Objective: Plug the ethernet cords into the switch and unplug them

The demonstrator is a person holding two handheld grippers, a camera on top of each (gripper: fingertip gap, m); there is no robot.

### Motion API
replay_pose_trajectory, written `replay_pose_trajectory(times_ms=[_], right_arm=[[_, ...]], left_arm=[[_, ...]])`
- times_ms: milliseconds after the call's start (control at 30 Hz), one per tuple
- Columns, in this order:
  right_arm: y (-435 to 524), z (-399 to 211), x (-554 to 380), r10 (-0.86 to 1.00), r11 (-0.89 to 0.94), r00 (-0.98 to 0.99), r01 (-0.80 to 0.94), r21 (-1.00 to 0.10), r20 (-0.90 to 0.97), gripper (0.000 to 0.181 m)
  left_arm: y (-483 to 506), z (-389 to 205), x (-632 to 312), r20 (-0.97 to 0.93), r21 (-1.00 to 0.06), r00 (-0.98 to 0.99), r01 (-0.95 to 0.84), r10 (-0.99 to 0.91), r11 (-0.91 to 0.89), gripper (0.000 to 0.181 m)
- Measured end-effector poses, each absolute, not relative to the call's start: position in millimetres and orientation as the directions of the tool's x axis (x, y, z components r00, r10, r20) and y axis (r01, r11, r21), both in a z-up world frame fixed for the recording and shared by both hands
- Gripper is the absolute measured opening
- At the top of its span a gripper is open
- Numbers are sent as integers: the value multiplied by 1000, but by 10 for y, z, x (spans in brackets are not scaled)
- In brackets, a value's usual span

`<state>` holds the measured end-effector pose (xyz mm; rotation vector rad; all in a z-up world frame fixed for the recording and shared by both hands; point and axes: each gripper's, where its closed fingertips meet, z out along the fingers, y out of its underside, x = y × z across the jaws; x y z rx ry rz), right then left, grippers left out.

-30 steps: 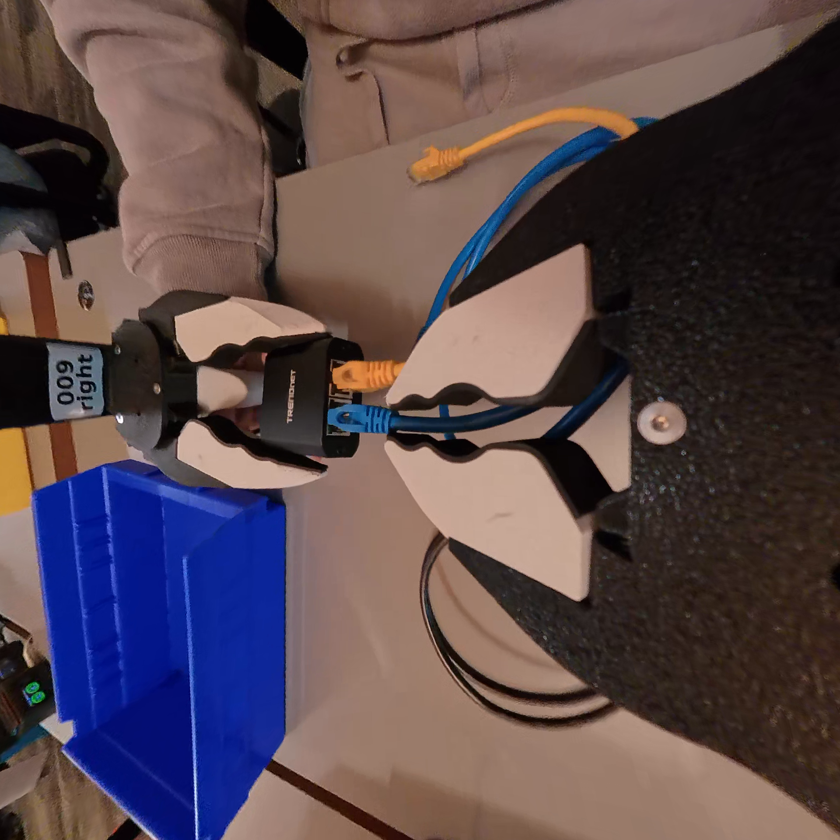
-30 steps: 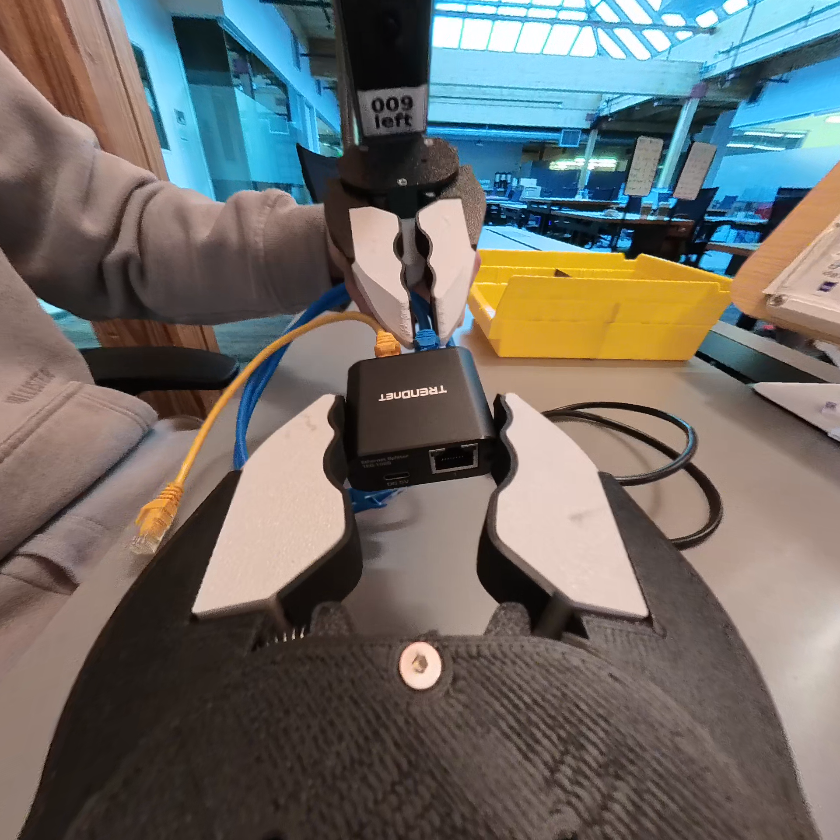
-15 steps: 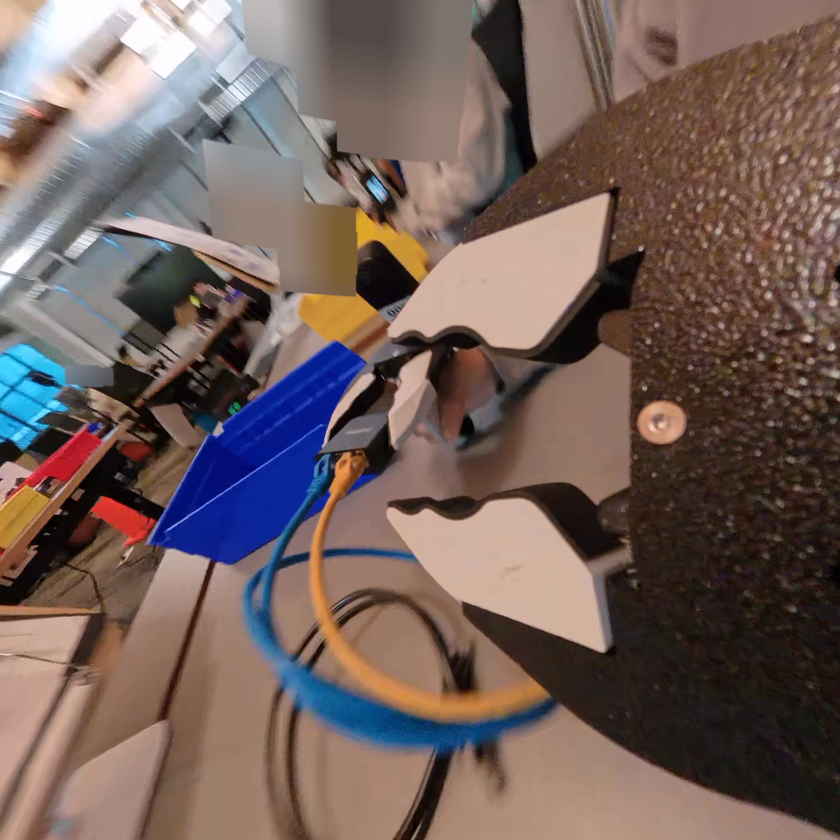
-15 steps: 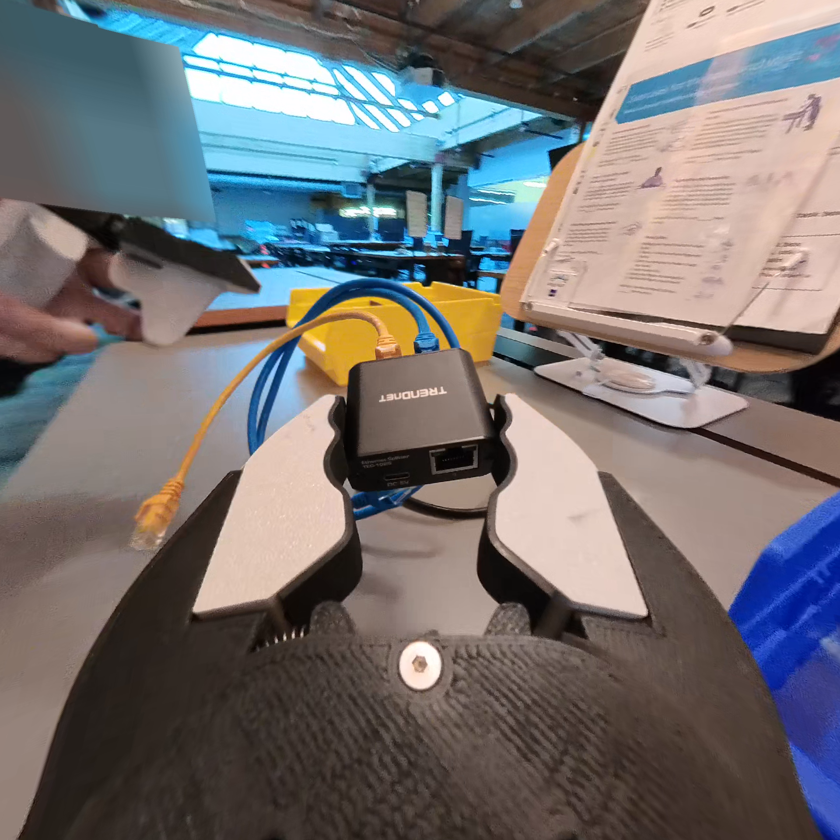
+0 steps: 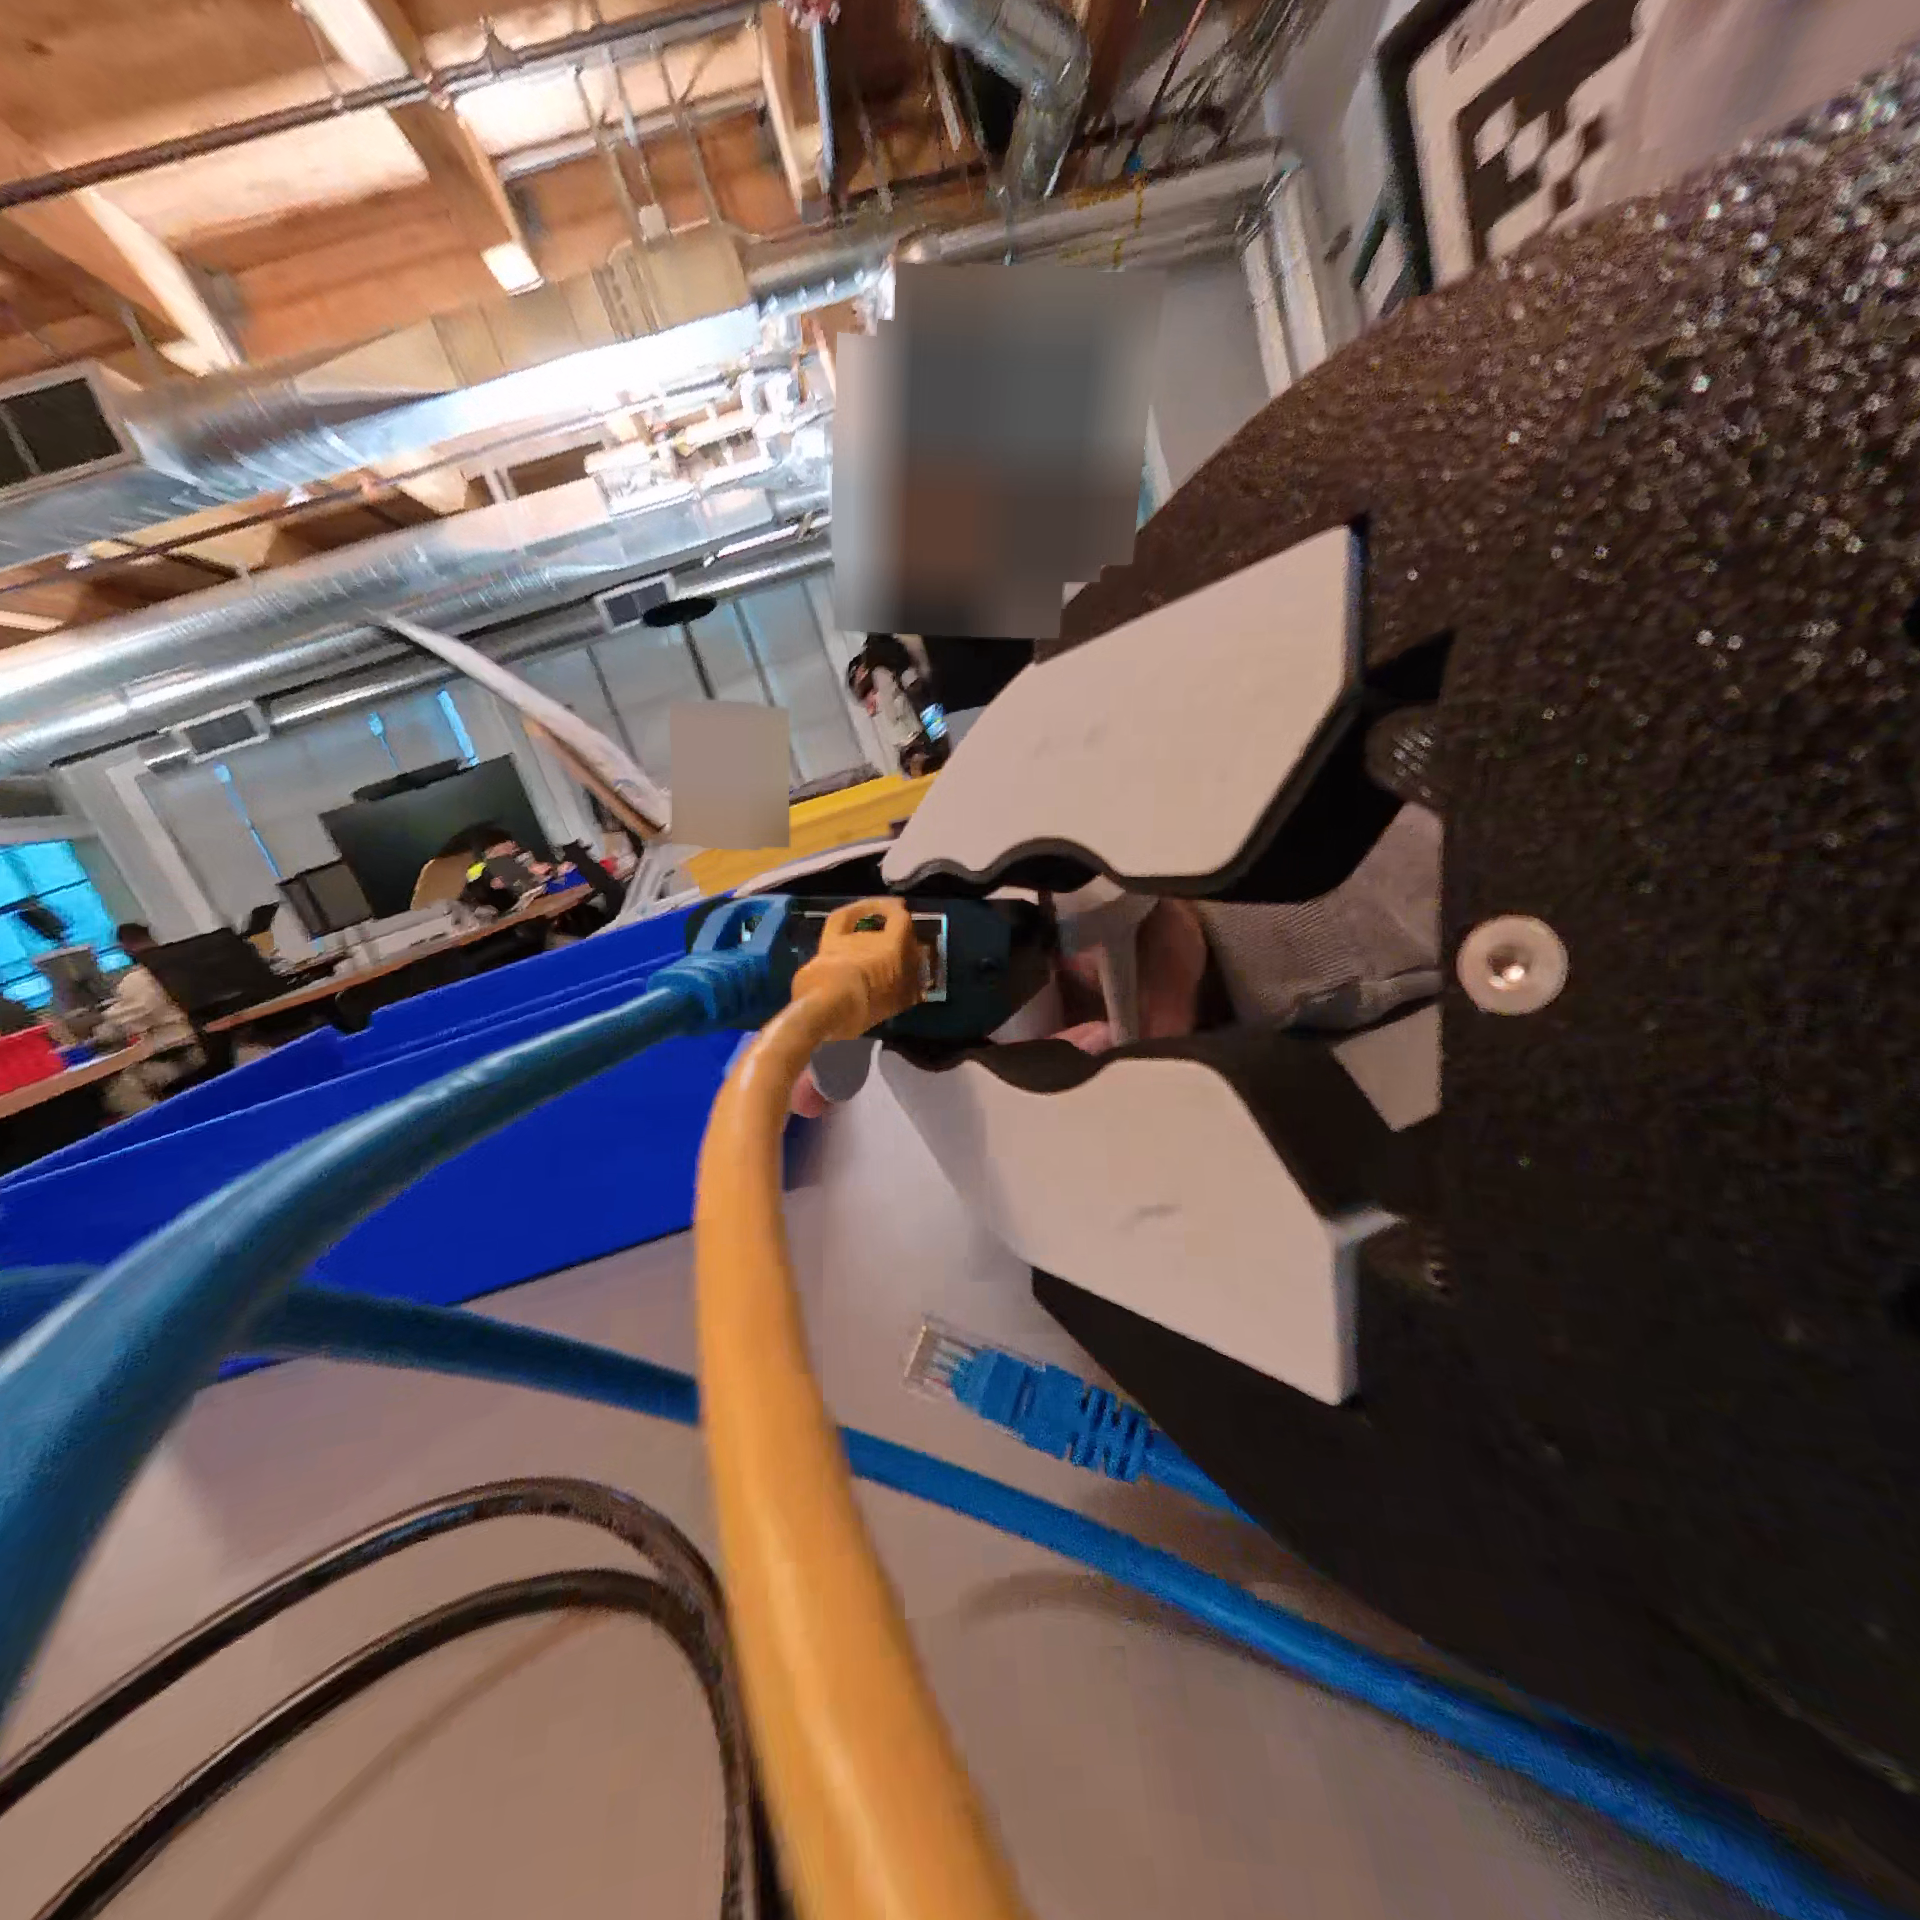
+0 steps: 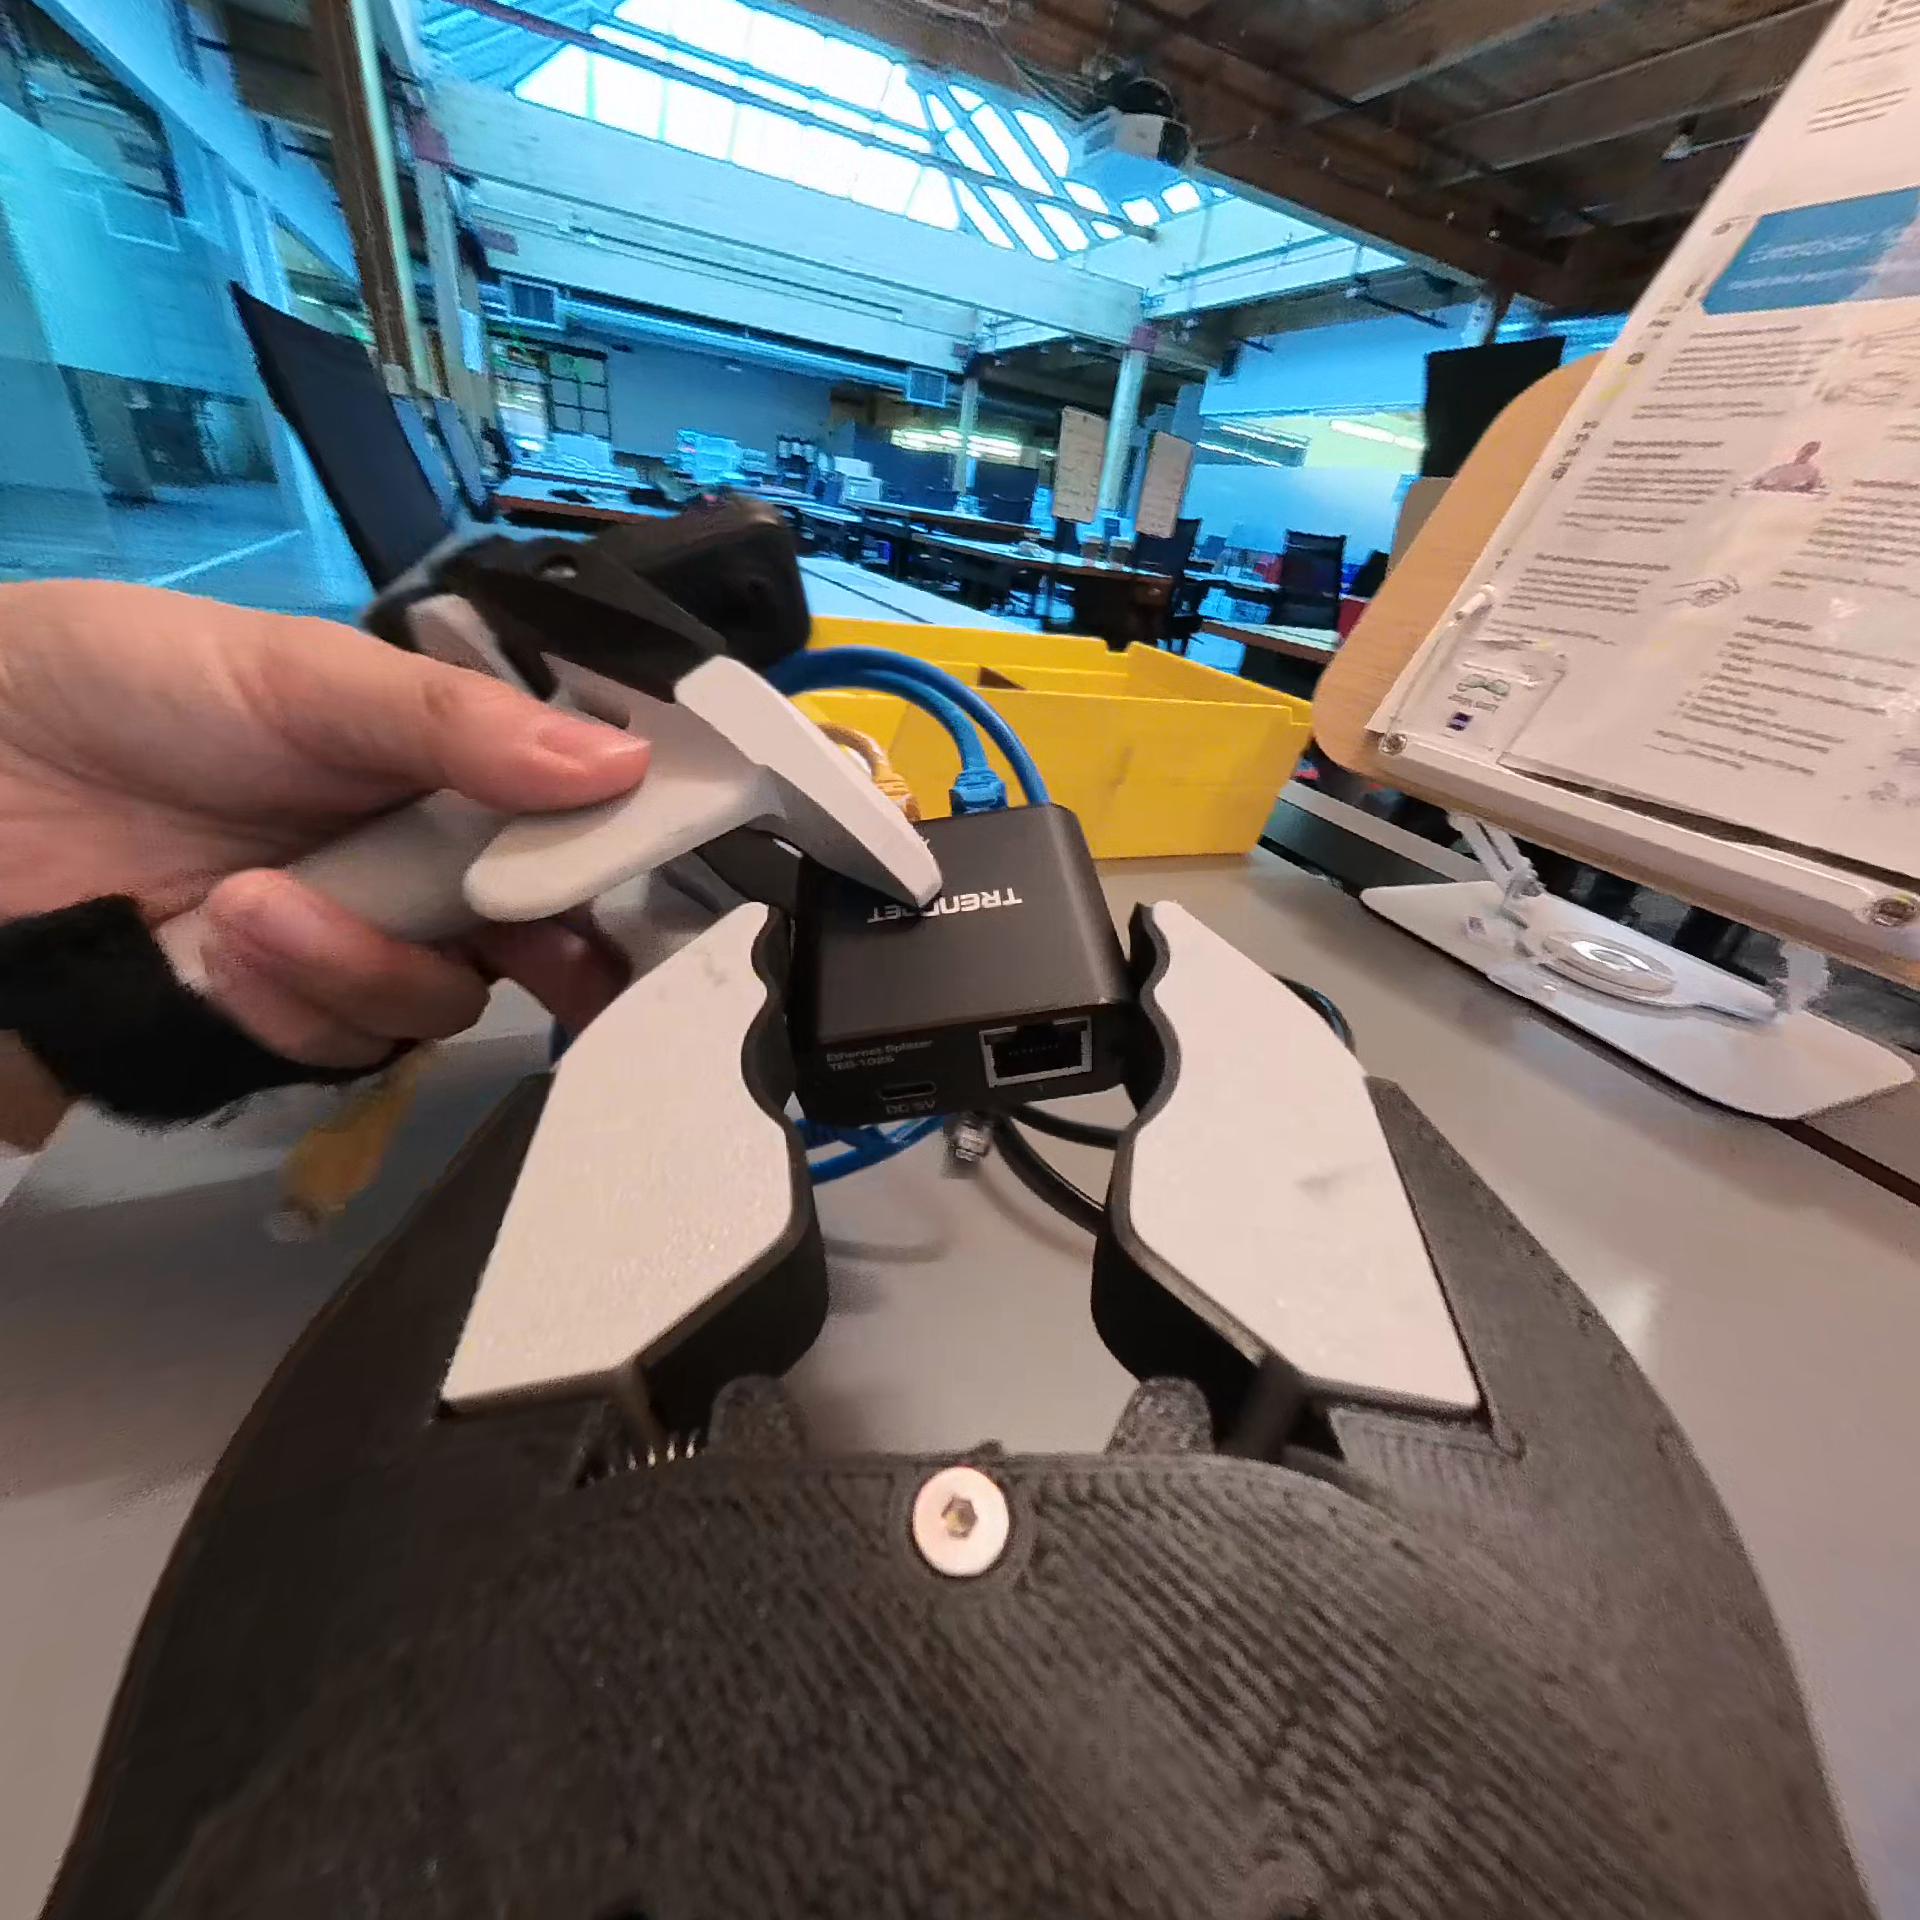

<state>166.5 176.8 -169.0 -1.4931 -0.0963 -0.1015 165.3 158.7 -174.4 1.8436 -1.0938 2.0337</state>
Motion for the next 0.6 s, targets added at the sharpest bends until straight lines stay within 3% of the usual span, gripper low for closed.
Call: replay_pose_trajectory(times_ms=[133,300,400,600], right_arm=[[1529,-1501,1574,196,171,977,54,-984,87,70],[1414,-1602,1415,320,76,929,170,-983,185,74],[1482,-1666,1201,404,68,889,204,-977,214,70],[1567,-1599,1279,302,88,915,252,-964,267,63]], left_arm=[[1584,-1748,1518,939,-339,-238,-760,-247,-554,23],[1455,-1700,1207,938,-329,-289,-916,-193,-228,23],[1379,-1664,1135,946,-306,-287,-944,-152,-123,23],[1482,-1579,1299,937,-338,-308,-917,-164,-213,23]])
